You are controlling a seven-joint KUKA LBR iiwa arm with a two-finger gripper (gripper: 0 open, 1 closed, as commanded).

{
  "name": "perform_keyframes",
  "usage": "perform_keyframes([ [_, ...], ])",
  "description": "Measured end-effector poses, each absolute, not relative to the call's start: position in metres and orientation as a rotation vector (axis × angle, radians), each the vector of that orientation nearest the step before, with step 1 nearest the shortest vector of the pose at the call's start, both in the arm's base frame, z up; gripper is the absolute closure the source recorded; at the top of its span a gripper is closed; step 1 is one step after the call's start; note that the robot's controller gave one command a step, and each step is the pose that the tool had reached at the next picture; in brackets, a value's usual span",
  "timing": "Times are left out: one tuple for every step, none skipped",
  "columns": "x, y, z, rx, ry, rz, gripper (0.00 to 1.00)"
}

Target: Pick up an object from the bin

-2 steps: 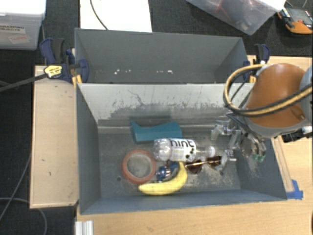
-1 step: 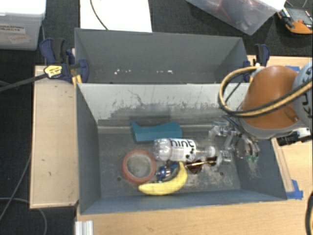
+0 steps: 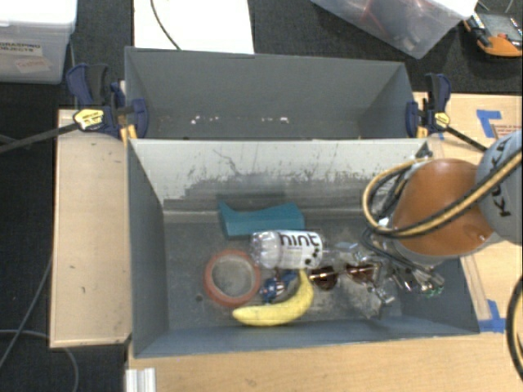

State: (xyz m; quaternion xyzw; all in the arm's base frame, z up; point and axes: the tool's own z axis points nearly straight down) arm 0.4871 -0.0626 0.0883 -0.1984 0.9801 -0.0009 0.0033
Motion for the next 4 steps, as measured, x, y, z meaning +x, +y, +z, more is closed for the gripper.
perform_keyframes([
  [0.509, -0.075, 0.095, -0.255, 3.118, -0.001, 1.0],
  [0.509, -0.075, 0.095, -0.255, 3.118, -0.001, 1.0],
  [0.504, -0.086, 0.213, -0.285, 3.109, -0.003, 1.0],
  [0.499, -0.085, 0.131, -0.303, 3.129, 0.009, 1.0],
])
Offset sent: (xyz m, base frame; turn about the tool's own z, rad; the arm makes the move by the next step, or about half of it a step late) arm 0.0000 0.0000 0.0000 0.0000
